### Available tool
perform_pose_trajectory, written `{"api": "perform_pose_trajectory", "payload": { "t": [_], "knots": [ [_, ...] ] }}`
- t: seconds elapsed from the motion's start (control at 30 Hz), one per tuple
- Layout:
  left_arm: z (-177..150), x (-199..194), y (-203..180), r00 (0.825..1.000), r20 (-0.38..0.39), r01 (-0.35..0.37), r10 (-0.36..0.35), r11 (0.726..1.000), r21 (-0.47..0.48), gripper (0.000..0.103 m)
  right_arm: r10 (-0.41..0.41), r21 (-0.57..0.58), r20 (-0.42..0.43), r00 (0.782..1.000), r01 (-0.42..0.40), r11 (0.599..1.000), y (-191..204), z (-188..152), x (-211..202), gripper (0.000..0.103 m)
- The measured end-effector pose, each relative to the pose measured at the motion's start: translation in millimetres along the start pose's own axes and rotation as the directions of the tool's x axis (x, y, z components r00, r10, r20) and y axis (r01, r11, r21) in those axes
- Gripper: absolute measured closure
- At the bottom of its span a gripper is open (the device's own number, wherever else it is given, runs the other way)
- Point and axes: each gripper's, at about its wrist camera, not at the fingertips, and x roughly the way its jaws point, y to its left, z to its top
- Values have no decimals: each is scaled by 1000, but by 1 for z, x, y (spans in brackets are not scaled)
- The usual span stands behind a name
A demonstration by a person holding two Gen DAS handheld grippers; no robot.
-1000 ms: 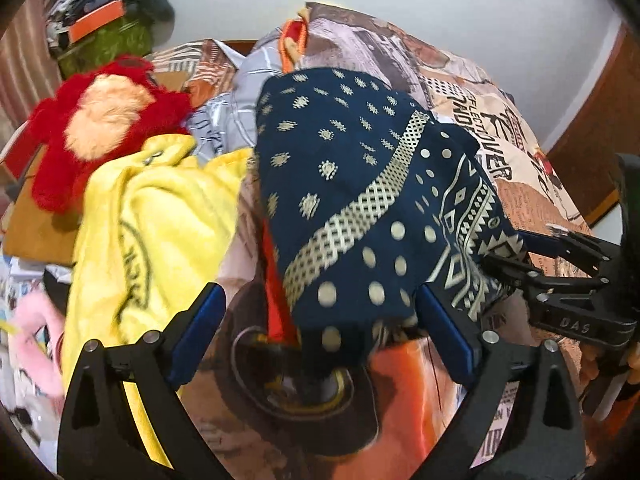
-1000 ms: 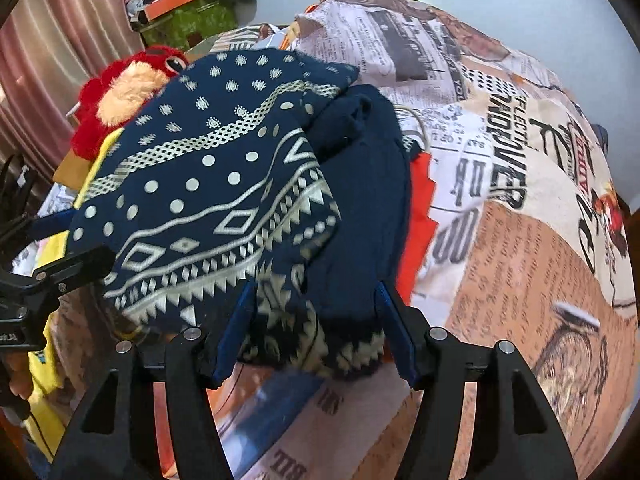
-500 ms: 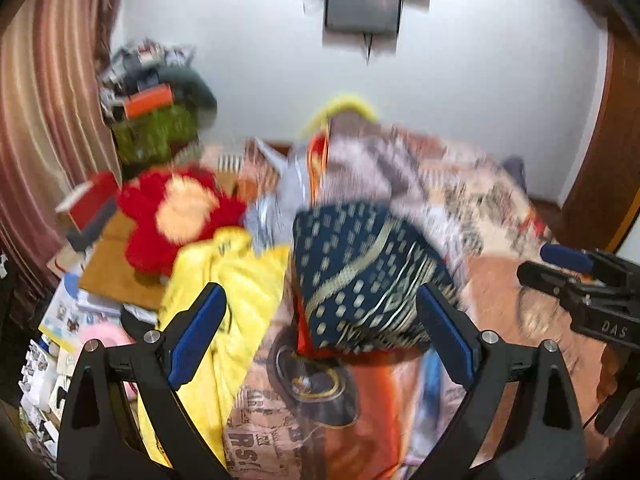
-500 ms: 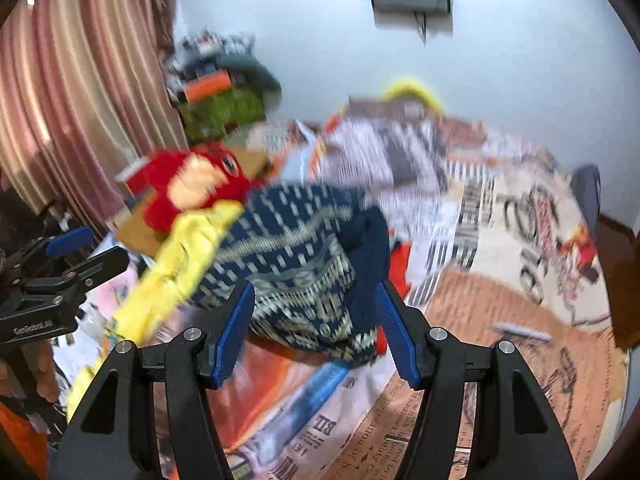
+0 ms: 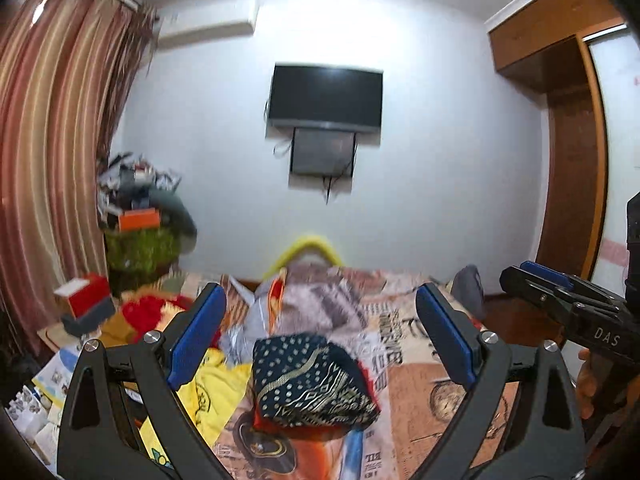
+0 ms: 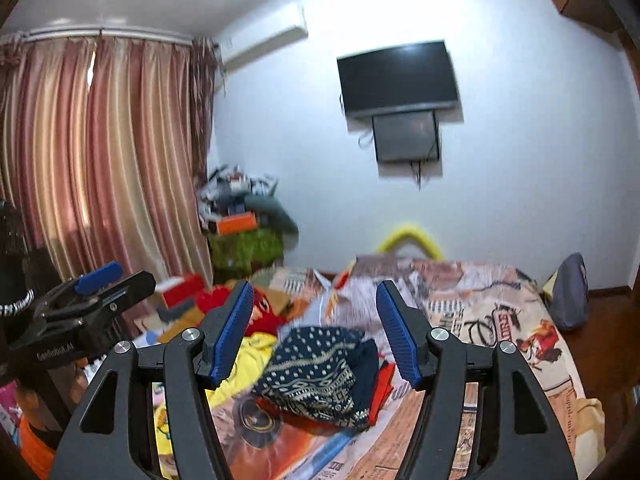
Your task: Fold large clothes
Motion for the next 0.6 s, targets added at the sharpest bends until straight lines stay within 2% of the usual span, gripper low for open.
{"api": "perform_pose_trajectory", "payload": {
  "t": [0.1, 0.17, 0.27, 0.33, 0.43, 0.6],
  "knots": [
    [-1, -22, -11, 999, 49, -16, 16, 1000, 17, 7, -13, 0, 39, 999, 13, 1000, 5, -1, -18, 42],
    [-5, -33, -17, 998, 64, -27, 25, 999, 37, 7, -36, -1, 57, 998, 36, 999, 8, -4, -24, 35],
    [-14, -46, -24, 996, 80, -49, 46, 998, 39, 5, -61, 3, 81, 995, 61, 998, 12, -10, -29, 17],
    [-19, -49, -26, 996, 74, -51, 48, 998, 31, 1, -84, 1, 82, 993, 84, 996, 16, -13, -30, 12],
    [-23, -50, -30, 996, 58, -69, 66, 997, 38, 1, -111, -18, 83, 990, 113, 993, 21, -14, -29, 0],
    [-30, -43, -29, 997, 31, -71, 70, 997, 28, 1, -140, -26, 90, 986, 142, 989, 25, -14, -32, 0]
  ]
}}
